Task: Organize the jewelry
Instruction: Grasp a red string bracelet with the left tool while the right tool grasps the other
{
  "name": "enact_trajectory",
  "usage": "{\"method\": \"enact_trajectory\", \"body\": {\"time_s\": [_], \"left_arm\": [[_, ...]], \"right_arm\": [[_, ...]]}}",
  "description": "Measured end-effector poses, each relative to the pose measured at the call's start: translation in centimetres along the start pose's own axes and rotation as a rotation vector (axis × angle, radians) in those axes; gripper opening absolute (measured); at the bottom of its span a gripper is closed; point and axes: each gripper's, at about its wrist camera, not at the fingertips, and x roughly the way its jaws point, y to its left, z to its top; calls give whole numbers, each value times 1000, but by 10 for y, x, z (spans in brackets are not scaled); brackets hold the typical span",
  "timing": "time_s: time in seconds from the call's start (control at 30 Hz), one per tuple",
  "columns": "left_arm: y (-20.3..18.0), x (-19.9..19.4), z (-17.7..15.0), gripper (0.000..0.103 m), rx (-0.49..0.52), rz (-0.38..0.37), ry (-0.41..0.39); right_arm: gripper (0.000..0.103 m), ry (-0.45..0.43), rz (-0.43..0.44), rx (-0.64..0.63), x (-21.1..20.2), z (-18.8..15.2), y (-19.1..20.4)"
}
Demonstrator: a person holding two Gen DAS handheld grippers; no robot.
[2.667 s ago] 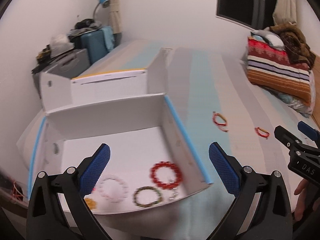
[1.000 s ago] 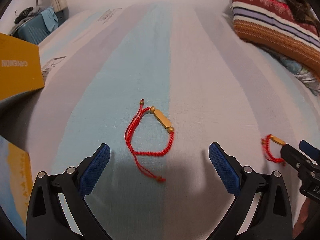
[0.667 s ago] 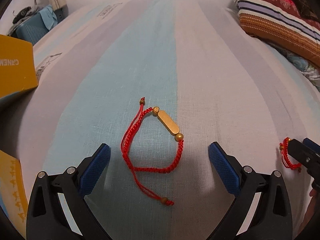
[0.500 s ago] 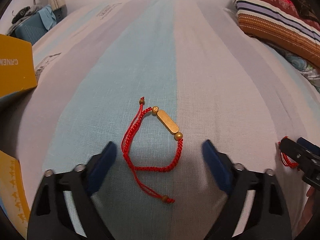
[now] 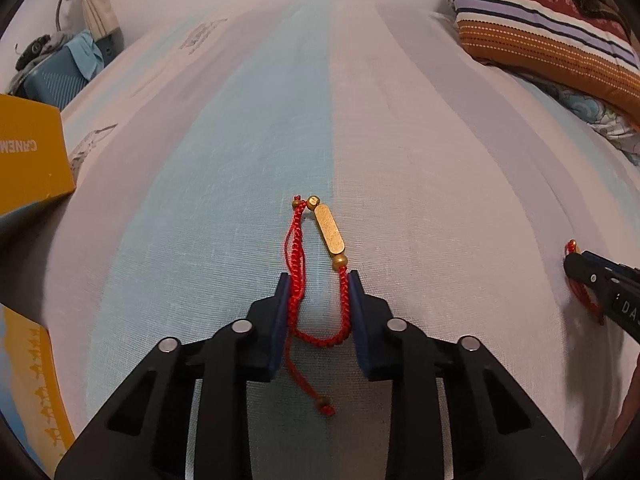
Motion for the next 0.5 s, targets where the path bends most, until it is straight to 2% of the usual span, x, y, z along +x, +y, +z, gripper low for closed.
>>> {"method": "enact_trajectory", "body": {"time_s": [0.07, 0.17, 0.5], "left_arm": [[1, -1, 0, 17, 4, -1, -2], [1, -3, 1, 12, 6, -5, -3], [6, -13, 2, 11, -14, -28, -15]], "right_arm": [[16, -4, -2, 1, -2, -1, 0], [14, -9, -7, -3, -4, -3, 1], [14, -30, -18, -3, -13, -2, 0]]}}
